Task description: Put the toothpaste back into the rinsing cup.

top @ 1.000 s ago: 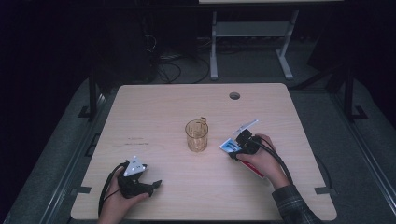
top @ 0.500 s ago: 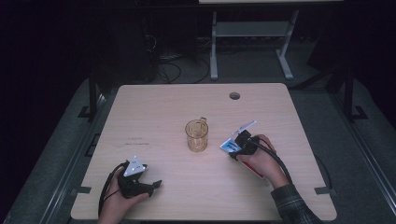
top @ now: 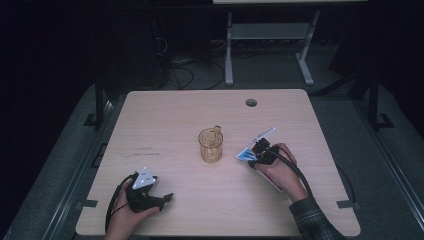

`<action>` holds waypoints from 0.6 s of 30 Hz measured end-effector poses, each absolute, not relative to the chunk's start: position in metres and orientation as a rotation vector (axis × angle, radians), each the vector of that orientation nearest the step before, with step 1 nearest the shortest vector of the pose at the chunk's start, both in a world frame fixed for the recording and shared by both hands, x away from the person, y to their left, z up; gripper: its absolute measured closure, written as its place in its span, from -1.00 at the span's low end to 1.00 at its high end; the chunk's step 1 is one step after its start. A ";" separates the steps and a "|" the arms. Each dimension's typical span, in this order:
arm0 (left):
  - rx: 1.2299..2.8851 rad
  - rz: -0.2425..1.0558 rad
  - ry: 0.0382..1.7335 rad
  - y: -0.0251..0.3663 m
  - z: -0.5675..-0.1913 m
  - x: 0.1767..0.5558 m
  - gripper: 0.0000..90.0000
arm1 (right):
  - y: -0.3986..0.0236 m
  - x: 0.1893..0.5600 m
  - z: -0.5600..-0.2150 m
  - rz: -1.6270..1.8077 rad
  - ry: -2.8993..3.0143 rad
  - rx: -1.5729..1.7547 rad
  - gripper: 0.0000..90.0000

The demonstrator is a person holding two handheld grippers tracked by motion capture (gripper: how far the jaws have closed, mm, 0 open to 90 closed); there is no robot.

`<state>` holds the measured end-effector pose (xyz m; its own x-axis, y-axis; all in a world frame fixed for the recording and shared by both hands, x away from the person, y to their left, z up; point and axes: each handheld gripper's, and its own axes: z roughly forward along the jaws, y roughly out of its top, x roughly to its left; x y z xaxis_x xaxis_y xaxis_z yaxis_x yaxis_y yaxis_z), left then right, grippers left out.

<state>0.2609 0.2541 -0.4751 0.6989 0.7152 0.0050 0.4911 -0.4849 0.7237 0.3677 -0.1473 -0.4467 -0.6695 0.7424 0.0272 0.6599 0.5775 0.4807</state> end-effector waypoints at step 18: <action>2.184 0.399 0.916 0.254 -0.475 0.261 -0.70 | -0.165 0.367 -0.438 0.888 2.580 1.288 0.62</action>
<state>0.2610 0.2541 -0.4751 0.6992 0.7149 0.0054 0.4908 -0.4855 0.7234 0.3672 -0.1647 -0.4377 -0.6292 0.7636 0.1447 0.6909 0.4642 0.5542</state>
